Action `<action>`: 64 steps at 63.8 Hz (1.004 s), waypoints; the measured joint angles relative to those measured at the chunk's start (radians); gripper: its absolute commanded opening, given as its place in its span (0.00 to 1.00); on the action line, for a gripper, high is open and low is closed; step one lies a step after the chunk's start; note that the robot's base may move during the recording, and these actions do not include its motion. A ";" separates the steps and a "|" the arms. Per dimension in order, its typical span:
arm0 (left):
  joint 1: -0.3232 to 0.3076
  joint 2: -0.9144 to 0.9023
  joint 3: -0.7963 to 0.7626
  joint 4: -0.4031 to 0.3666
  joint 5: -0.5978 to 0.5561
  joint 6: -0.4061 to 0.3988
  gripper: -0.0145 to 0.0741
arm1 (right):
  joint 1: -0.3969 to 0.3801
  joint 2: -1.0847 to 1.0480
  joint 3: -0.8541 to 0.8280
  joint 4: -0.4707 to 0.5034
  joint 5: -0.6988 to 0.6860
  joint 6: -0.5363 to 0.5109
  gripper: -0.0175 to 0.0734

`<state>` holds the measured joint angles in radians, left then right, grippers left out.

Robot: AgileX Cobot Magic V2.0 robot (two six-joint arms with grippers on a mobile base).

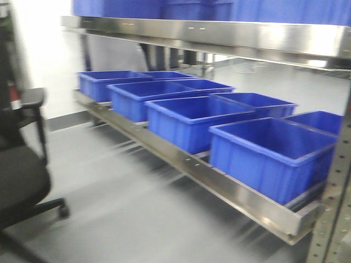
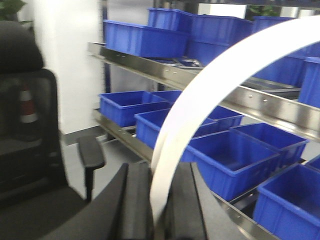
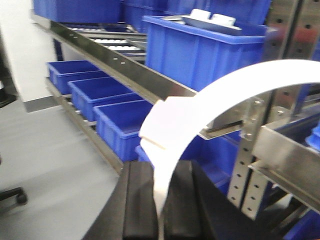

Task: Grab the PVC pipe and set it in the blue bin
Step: 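Drive toward the steel shelf of blue bins carrying the clamp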

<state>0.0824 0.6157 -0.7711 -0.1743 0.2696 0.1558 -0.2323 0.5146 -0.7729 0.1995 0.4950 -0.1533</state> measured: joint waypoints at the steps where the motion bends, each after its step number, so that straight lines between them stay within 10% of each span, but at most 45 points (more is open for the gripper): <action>1: 0.000 0.000 0.000 0.000 0.000 0.000 0.04 | 0.000 0.000 0.000 0.000 0.000 0.000 0.01; 64: 0.000 0.000 0.000 0.000 0.000 0.000 0.04 | 0.000 0.000 0.000 0.000 0.000 0.000 0.01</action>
<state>0.0824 0.6157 -0.7711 -0.1743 0.2696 0.1558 -0.2323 0.5146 -0.7729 0.1995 0.4950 -0.1533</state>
